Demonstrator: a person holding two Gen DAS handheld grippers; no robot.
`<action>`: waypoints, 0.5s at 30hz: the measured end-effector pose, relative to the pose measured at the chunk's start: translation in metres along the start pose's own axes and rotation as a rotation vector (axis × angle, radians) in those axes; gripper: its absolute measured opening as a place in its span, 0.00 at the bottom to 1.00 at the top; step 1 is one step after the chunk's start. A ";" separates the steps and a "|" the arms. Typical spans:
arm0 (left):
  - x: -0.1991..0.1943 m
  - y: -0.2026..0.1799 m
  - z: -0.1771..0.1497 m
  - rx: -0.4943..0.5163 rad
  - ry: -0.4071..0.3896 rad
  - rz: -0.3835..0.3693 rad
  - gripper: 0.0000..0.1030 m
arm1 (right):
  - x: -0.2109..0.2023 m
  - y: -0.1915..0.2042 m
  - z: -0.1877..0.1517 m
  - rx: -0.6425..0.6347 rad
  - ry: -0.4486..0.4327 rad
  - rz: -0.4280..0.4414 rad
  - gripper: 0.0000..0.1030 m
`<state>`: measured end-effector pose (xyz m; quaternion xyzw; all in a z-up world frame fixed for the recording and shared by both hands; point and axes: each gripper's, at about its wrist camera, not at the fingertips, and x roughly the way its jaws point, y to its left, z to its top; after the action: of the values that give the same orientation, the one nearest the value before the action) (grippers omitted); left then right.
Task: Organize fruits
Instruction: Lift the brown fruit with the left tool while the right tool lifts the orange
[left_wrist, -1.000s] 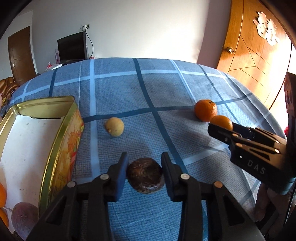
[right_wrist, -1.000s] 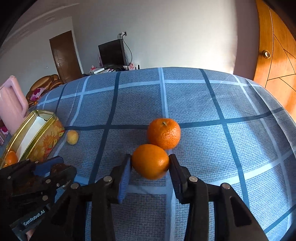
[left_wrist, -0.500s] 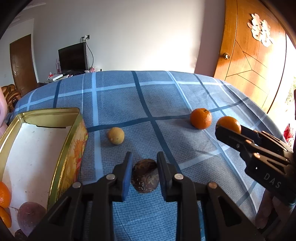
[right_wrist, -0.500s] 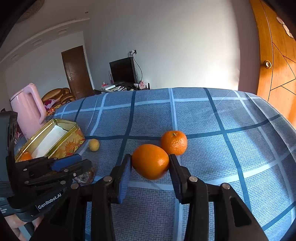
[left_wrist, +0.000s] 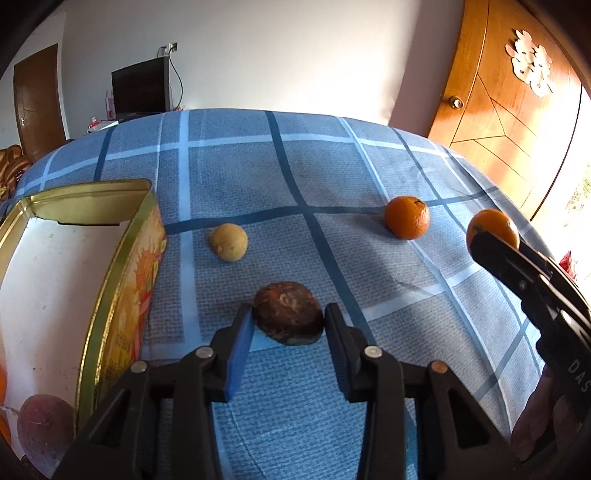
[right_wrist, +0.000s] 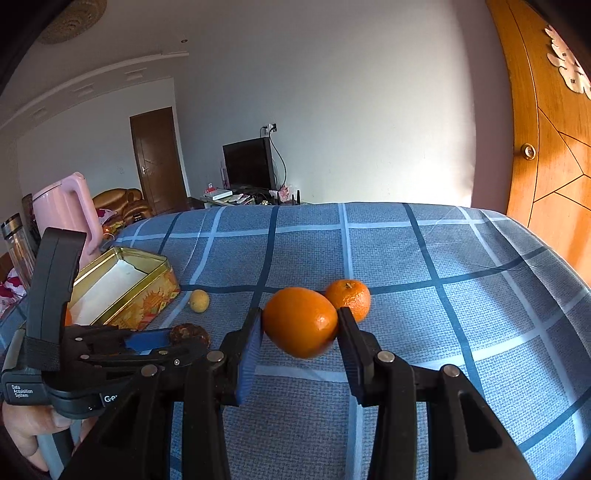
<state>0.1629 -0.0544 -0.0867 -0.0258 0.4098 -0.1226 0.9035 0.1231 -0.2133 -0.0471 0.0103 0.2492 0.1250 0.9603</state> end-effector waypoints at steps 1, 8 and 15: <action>-0.001 -0.001 0.000 0.006 -0.004 0.003 0.40 | 0.000 -0.001 0.000 0.003 -0.001 0.001 0.41; -0.006 -0.007 -0.002 0.034 -0.025 0.012 0.39 | -0.005 0.003 -0.001 -0.011 -0.021 -0.002 0.41; -0.014 -0.008 -0.002 0.038 -0.074 0.038 0.39 | -0.009 0.004 -0.002 -0.017 -0.042 0.002 0.41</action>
<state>0.1509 -0.0584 -0.0765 -0.0056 0.3743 -0.1121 0.9205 0.1137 -0.2116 -0.0444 0.0051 0.2281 0.1280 0.9652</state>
